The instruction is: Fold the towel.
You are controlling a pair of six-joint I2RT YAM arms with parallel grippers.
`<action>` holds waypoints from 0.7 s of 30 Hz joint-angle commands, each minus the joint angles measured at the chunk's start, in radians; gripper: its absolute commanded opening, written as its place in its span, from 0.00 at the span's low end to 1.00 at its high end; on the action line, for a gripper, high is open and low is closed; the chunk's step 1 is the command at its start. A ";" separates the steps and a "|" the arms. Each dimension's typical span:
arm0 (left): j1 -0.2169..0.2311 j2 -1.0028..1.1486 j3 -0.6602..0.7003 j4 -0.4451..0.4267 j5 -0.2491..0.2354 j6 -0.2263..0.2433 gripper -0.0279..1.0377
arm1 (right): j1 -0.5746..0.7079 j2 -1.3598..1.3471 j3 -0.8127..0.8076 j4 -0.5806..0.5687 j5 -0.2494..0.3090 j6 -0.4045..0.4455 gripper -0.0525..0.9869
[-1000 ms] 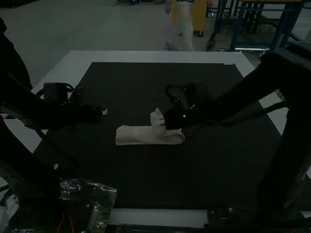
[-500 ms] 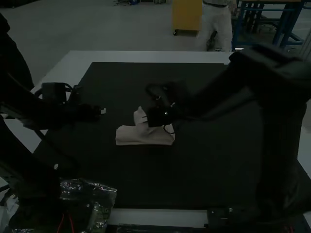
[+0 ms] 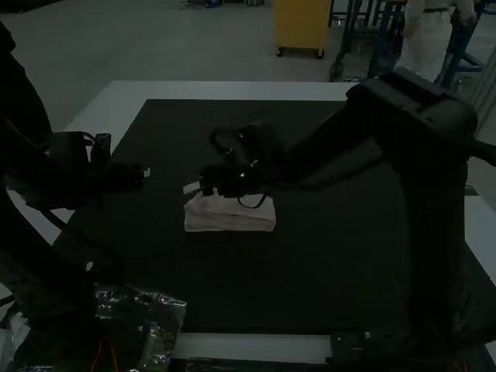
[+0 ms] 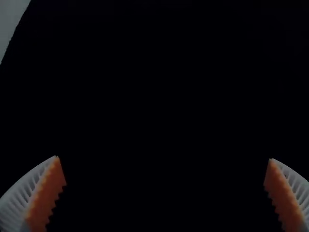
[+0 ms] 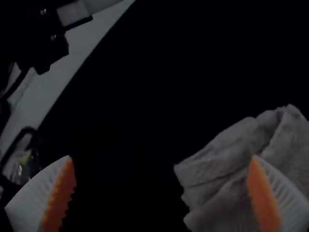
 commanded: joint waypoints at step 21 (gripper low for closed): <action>0.009 0.003 0.002 0.002 0.023 -0.009 0.94 | -0.053 -0.054 -0.192 0.309 -0.017 0.001 0.03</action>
